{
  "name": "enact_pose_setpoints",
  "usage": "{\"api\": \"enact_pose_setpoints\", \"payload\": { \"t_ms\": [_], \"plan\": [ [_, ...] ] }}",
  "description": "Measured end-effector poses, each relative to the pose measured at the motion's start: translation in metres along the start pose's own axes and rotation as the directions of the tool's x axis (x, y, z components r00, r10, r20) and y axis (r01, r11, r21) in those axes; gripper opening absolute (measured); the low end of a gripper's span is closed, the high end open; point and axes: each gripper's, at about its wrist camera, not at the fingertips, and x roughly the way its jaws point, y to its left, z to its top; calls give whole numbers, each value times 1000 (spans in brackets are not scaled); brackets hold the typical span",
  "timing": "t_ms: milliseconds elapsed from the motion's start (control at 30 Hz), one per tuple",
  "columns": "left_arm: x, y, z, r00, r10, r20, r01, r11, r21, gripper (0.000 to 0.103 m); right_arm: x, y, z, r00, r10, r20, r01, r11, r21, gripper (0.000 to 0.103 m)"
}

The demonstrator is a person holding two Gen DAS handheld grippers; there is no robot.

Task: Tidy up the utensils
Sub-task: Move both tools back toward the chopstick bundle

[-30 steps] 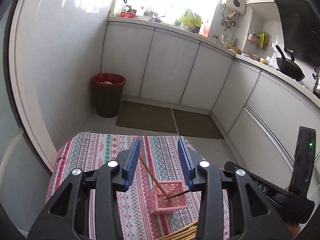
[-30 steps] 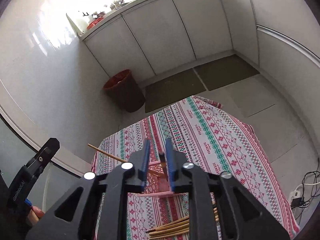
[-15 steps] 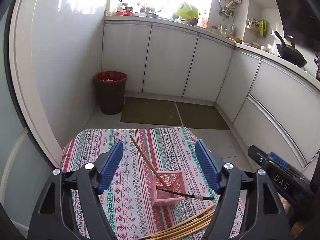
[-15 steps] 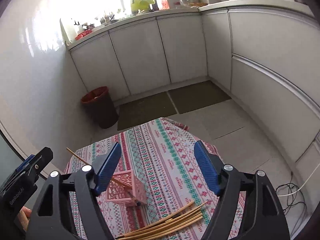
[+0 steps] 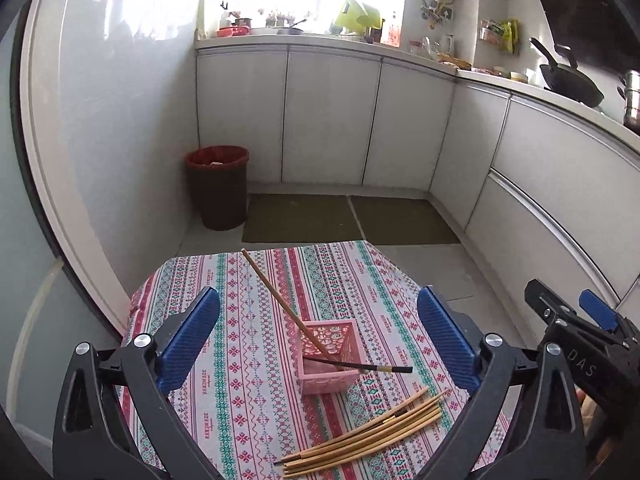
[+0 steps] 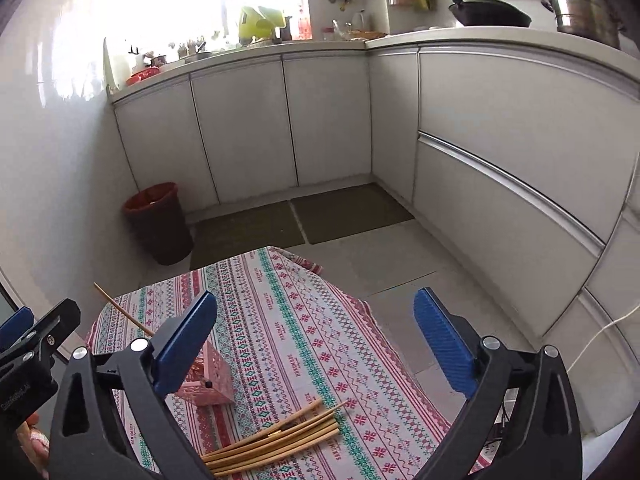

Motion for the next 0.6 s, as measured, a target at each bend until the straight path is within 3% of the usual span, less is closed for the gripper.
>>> {"api": "enact_pose_setpoints", "payload": {
  "t_ms": [233, 400, 500, 600],
  "plan": [
    [5, -19, -13, 996, -44, -72, 50, 995, 83, 96, -2, -54, -30, 991, -60, -120, 64, 997, 35, 96],
    [18, -54, -32, 977, -115, -178, 149, 971, 187, 96, 1, -112, -51, 965, -123, -232, 155, 980, 127, 96],
    [30, -87, -46, 951, -166, -260, 234, 937, 259, 96, 5, -145, -53, 956, -135, -261, 194, 957, 214, 96],
    [44, -125, -69, 902, -208, -379, 346, 873, 344, 96, 8, -169, -57, 948, -157, -278, 234, 933, 273, 96]
  ]
}}
